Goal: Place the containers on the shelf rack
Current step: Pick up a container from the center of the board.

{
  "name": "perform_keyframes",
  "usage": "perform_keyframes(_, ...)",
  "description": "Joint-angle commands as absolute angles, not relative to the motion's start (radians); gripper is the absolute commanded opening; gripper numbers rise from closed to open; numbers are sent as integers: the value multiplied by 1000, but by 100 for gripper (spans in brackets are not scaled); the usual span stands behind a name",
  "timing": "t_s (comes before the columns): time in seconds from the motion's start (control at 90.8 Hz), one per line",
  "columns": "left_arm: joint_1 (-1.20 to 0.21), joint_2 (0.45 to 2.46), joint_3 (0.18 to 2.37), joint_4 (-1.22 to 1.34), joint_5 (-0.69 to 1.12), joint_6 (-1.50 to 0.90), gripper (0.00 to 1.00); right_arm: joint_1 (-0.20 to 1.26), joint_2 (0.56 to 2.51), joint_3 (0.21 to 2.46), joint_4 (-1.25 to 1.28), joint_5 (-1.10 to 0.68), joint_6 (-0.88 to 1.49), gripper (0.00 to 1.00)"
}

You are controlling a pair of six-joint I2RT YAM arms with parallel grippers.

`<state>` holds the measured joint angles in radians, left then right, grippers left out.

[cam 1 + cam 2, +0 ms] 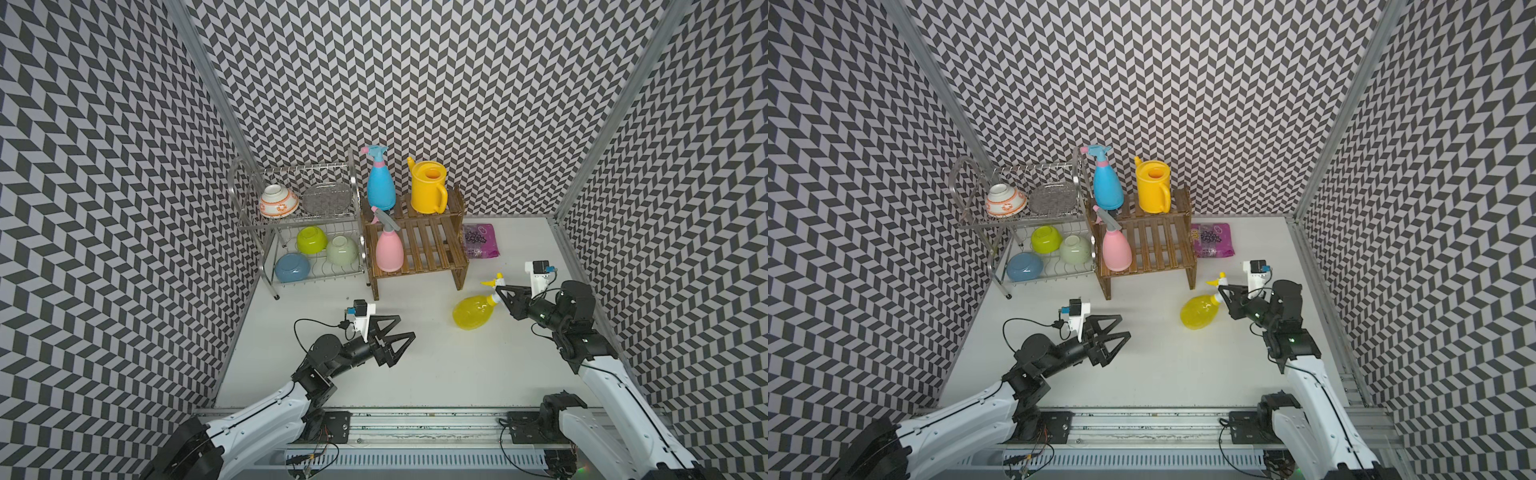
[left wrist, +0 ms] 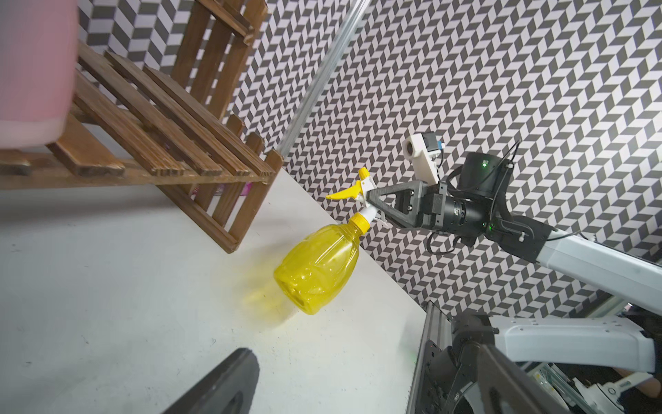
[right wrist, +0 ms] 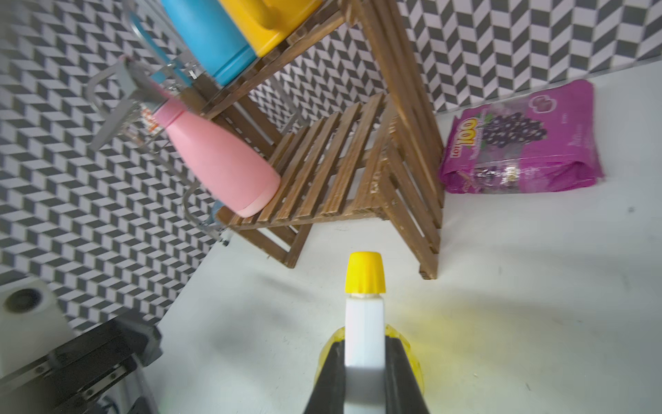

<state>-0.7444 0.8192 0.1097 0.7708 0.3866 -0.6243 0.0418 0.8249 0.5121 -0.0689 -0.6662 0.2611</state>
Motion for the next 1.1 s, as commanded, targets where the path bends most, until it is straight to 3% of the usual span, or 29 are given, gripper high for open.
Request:
perform_keyframes(0.0,-774,884,148,857,457,-579,97,73,830,498,88,-851,235,0)
perform_keyframes(0.242,-796,977,189,879,508,-539,95,337,891,509,169,-821,174,4)
perform_keyframes(0.408,-797,954,185,852,481,-497,87,456,945,500,243,-818,122,6)
perform_keyframes(0.584,-758,973,180,889,514,-535,83,503,961,461,336,-907,104,6)
perform_keyframes(0.782,-697,1106,178,1102,668,-654,80,527,957,447,377,-960,109,6)
perform_keyframes(1.091,-739,1157,223,1112,735,-629,62,565,1035,455,425,-992,131,6)
